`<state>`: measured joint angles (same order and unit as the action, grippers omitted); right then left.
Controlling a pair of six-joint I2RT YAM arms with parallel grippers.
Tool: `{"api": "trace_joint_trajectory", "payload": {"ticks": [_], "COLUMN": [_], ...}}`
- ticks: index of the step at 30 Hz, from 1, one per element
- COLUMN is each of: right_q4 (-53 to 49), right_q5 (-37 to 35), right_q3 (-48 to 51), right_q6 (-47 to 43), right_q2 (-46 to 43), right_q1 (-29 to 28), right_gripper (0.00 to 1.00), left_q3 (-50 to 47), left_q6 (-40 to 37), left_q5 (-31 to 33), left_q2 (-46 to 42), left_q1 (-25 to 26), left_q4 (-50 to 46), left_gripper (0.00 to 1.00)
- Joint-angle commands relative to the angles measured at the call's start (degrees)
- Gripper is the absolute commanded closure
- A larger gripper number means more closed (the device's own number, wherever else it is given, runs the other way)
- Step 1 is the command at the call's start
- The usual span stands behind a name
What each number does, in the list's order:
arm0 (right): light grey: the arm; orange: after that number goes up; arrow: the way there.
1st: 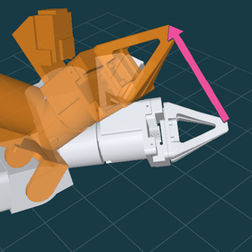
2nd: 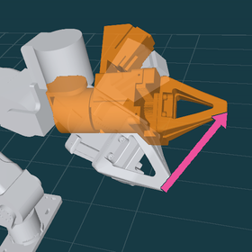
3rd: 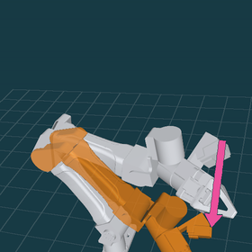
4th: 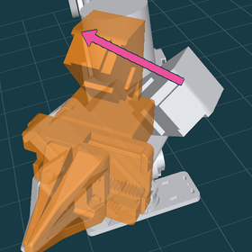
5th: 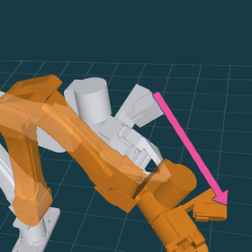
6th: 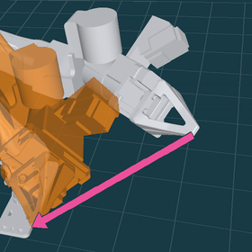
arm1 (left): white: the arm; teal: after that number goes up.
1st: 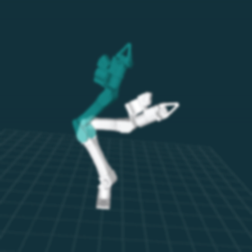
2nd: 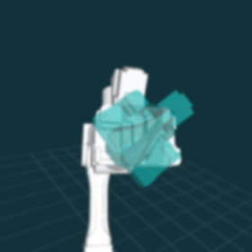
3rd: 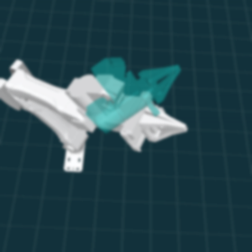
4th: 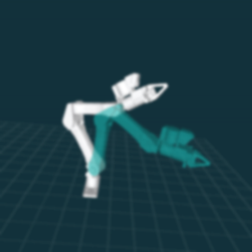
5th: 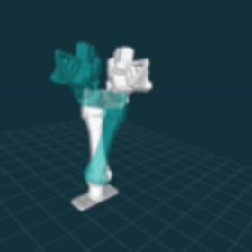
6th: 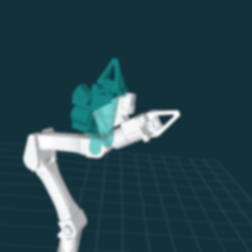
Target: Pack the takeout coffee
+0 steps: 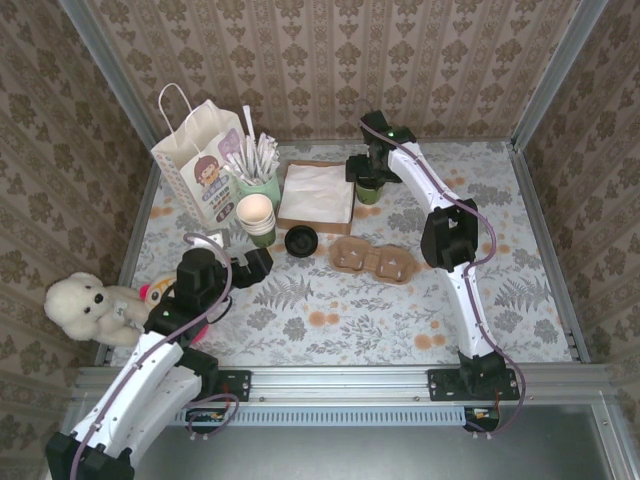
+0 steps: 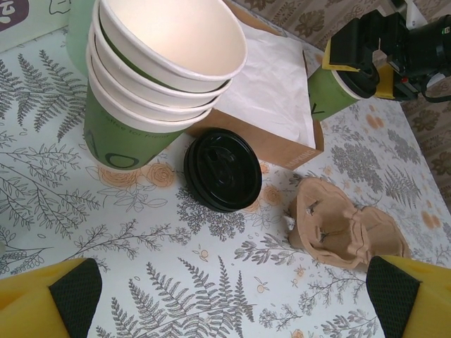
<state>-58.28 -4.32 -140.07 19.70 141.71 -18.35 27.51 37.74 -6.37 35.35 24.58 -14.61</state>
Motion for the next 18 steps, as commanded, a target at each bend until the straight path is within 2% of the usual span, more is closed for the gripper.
{"api": "trace_joint_trajectory", "payload": {"ticks": [1,10,14,18], "right_q4": [0.65,2.22,7.40,19.48], "right_q5": [-1.40,-2.64,-5.01,-8.69], "right_q3": [0.93,2.98,12.21,31.10], "right_q6": [-0.53,-0.46,0.00,0.23], "right_q2": [-4.56,-11.29,-19.68,-33.76], "right_q1": [0.12,-0.01,-0.59,-2.72], "right_gripper": [0.00,0.00,0.00,0.00], "left_q3": [2.01,6.68,13.98,25.51], "left_q6": [1.14,-0.07,1.14,0.88], "left_q5": [-0.14,-2.54,-1.61,-8.01], "left_q2": [0.50,3.15,6.25,13.16], "left_q1": [-0.91,-3.48,-7.57,-13.29], "left_q4": [-0.94,-5.41,-13.27,-21.76], "left_gripper": [0.00,0.00,0.00,0.00]}}
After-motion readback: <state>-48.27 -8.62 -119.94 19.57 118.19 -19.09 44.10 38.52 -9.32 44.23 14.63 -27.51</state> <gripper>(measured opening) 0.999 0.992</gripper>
